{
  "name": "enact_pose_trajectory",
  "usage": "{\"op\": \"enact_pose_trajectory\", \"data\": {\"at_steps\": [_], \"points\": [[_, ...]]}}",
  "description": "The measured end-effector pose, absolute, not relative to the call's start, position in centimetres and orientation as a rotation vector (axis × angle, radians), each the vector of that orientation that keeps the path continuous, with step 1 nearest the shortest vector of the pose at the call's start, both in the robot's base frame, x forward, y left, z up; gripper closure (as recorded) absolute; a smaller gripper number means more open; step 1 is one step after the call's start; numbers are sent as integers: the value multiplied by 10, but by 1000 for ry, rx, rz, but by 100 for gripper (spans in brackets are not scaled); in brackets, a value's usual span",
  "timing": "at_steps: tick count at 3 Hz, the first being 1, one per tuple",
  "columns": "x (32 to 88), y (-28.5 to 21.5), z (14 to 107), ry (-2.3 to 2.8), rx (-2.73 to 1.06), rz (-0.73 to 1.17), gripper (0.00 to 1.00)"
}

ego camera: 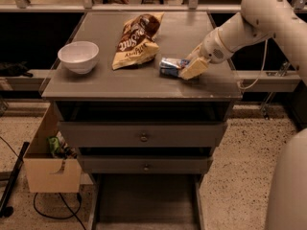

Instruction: Place redbull can into bottom drawer

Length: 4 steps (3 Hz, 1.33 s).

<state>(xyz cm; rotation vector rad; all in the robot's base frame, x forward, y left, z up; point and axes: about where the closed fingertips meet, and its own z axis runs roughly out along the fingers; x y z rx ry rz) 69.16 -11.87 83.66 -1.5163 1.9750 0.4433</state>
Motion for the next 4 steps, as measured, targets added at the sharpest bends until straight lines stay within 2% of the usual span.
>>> {"op": "enact_pose_trajectory", "data": {"at_steps": [1,3,4], "points": [[692,-119,837,1975,-1516,443,100],[680,-118,869,1914,-1500,436,100],[647,-128,915,1825,-1483,379,100]]}}
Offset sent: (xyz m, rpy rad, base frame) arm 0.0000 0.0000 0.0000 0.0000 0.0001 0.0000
